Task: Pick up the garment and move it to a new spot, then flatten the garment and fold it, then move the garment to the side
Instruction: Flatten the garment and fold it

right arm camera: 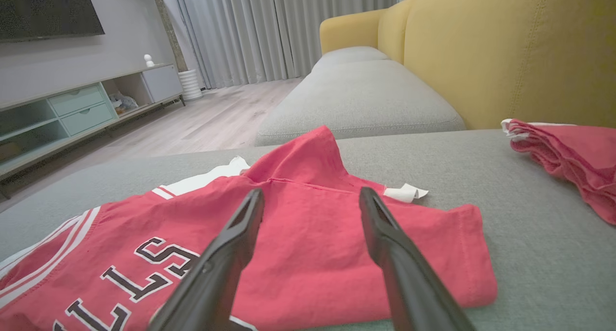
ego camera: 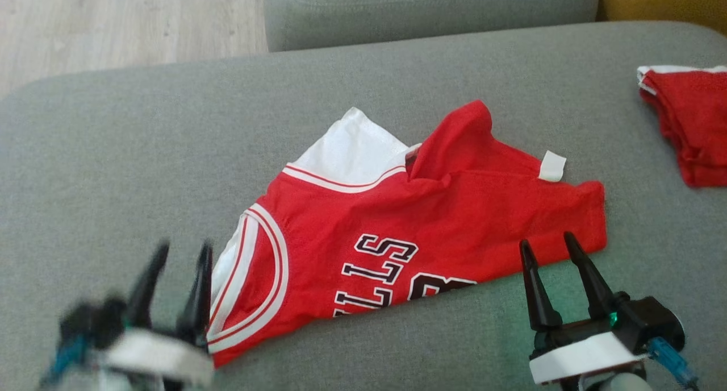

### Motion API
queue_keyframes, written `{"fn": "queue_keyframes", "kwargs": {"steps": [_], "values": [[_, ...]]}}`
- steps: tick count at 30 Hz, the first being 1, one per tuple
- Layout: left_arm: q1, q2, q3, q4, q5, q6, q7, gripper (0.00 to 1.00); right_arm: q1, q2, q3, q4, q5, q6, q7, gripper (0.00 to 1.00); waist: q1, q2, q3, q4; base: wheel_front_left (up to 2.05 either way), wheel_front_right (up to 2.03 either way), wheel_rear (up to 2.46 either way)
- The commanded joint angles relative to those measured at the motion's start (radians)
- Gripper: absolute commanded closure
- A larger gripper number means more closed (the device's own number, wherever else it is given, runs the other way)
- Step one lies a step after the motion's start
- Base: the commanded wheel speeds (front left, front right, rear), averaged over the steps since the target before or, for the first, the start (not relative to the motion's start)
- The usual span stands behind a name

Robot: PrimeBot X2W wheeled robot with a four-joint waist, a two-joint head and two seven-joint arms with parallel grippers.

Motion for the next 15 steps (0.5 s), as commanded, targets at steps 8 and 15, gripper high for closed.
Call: {"fn": "queue_keyframes", "kwargs": {"steps": [8,15], "values": [[-0.588,0.157,-0.071,-0.138,0.096,-0.156,0.392,0.0,-0.117,-0.009,0.059,-0.05,-0.004,-0.001,-0.011,0.0,0.0001,0.0,0.141,-0.077,0.0,0.0,0.0],[-0.976,0.136,-0.275,0.091,0.062,-0.2,0.629,0.0,-0.19,-0.006,0.084,-0.07,0.012,-0.001,-0.011,0.0,0.0001,0.0,0.259,-0.199,0.0,0.0,0.0]]}}
